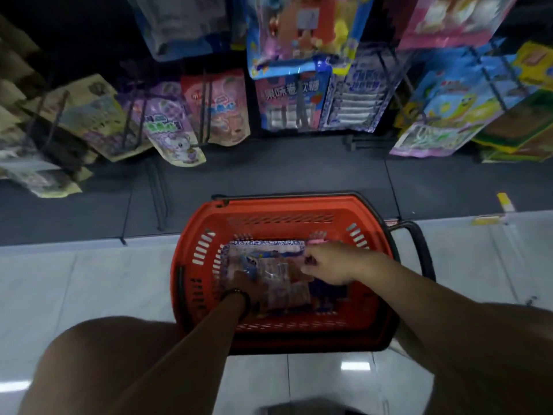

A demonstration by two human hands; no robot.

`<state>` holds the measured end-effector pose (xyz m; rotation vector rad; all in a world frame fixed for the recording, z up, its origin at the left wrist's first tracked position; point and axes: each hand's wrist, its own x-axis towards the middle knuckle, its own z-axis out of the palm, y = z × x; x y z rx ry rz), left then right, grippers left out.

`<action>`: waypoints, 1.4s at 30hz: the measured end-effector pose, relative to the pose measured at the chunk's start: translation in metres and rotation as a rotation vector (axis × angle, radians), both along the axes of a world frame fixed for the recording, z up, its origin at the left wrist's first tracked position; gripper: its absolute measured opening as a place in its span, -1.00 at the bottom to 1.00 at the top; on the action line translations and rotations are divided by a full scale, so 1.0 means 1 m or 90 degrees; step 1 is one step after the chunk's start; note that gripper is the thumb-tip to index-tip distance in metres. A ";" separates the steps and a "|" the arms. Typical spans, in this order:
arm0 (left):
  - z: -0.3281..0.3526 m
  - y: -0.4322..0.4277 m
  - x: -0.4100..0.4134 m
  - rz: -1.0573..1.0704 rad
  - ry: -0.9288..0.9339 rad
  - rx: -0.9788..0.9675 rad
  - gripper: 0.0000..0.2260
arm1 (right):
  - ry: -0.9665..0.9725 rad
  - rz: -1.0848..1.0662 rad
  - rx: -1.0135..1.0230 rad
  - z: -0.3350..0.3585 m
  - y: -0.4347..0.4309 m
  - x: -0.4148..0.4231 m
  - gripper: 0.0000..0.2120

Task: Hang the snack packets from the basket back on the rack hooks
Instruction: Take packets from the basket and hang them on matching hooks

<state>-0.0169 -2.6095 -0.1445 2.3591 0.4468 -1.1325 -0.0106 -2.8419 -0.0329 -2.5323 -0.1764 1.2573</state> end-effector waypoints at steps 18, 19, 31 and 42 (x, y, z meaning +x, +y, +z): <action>-0.012 -0.019 -0.006 0.205 0.030 -0.262 -0.79 | 0.072 0.011 -0.021 0.002 -0.016 0.009 -0.60; -0.005 -0.018 -0.006 0.219 0.022 -0.274 -0.76 | 0.074 0.013 -0.028 0.005 -0.016 0.007 -0.57; 0.072 0.034 0.011 0.232 -0.162 -0.365 -0.38 | -0.098 -0.294 0.072 0.085 -0.029 -0.009 -0.62; 0.180 0.000 -0.065 0.464 -0.153 -0.672 -0.73 | 0.014 -1.007 0.625 0.074 0.018 -0.112 -0.44</action>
